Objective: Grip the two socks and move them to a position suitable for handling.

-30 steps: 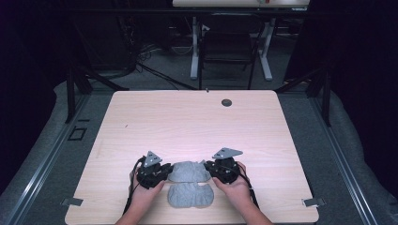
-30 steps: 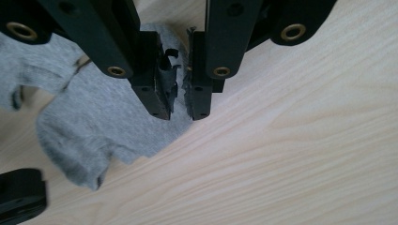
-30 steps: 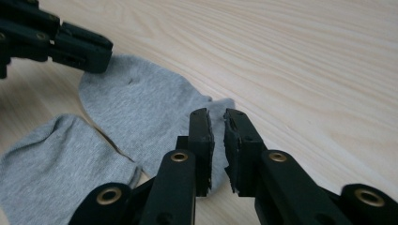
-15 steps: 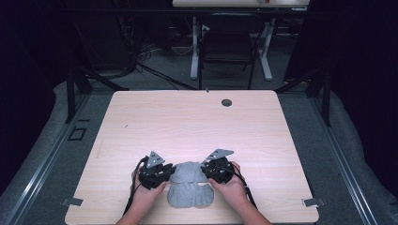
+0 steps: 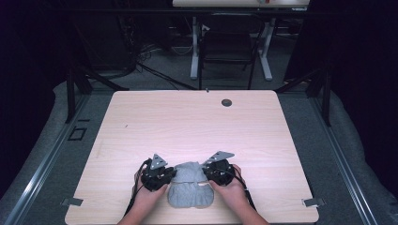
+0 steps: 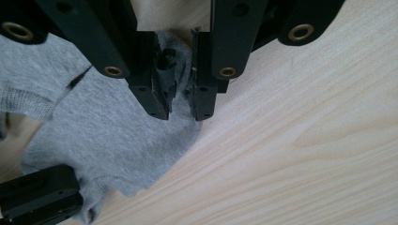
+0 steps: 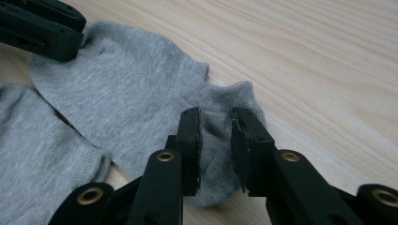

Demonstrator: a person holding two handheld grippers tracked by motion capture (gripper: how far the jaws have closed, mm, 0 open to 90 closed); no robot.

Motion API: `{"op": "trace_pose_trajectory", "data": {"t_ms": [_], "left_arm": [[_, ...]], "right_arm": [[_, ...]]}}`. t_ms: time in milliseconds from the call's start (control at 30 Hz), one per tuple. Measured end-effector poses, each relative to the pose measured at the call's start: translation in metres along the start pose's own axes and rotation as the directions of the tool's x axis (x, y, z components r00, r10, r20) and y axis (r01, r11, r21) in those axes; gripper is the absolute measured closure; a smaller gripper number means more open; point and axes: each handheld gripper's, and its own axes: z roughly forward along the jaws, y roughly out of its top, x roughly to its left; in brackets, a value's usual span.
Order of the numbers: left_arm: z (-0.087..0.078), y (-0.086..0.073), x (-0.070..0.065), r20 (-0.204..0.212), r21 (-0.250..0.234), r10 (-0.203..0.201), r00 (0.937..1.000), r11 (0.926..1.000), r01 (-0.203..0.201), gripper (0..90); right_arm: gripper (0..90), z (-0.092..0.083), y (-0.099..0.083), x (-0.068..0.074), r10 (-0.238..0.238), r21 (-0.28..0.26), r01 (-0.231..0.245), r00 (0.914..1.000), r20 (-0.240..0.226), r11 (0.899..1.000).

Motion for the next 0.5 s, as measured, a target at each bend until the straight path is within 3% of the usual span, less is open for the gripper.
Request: {"op": "trace_pose_trajectory", "data": {"t_ms": [133,267,500], "left_arm": [[0.0004,-0.0018,0.0032,-0.002,0.007,-0.017,0.9999,0.9998,0.017,74.8],[0.0006,-0.0010,0.0020,-0.010,0.013,-0.005,0.9999,0.9999,0.006,75.3],[-0.0010,0.0009,0.0019,-0.013,0.014,-0.001,0.9999,0.9999,0.001,76.4]], "right_arm": [[72.1,-0.0021,-0.0028,-0.0007,0.004,-0.007,-0.004,1.0000,0.007,1.000],[71.8,-0.0033,-0.0042,-0.0010,0.024,-0.008,-0.024,0.9997,0.003,1.000],[69.3,-0.0054,-0.0031,-0.0016,0.016,-0.012,-0.016,0.9998,-0.015,1.000]]}}
